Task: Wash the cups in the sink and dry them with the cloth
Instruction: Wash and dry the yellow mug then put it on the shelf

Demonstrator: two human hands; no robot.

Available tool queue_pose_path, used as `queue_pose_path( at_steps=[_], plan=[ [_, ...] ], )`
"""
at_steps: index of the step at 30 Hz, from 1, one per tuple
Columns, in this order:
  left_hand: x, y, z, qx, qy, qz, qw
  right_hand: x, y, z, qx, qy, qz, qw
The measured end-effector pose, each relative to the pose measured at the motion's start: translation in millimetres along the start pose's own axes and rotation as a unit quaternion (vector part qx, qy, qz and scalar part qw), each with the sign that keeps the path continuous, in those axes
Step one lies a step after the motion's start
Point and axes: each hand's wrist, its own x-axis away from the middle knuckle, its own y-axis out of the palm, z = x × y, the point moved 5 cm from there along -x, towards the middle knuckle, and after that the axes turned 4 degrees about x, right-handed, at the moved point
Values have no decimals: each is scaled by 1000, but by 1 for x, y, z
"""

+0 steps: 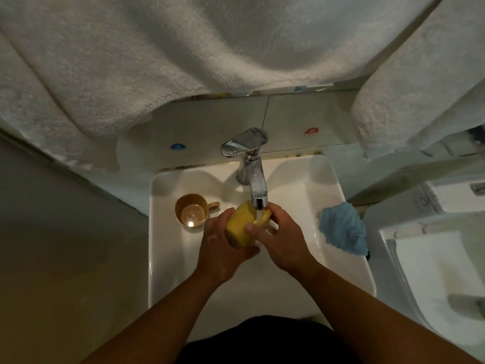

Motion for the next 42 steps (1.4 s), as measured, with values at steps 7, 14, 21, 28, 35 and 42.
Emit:
queue_pose_path(
  at_steps=[7, 14, 21, 28, 35, 42],
  plan=[
    [2, -4, 7, 76, 14, -34, 996, 0, -4, -2, -42, -44, -42, 997],
    [1, -6, 13, -34, 29, 59, 997, 2, -1, -8, -2, -52, 0, 999],
    [-2, -6, 18, -16, 80, 78, 994, -2, -4, -17, -40, -31, 38, 998],
    [2, -10, 15, -28, 118, 99, 988, 7, 7, -24, -74, -76, -25, 994],
    [8, -16, 24, -27, 129, 100, 986, -1, 4, -19, -119, -27, -44, 992],
    [12, -13, 23, -26, 113, 117, 986, -6, -3, -14, 27, -17, 81, 996]
  ],
)
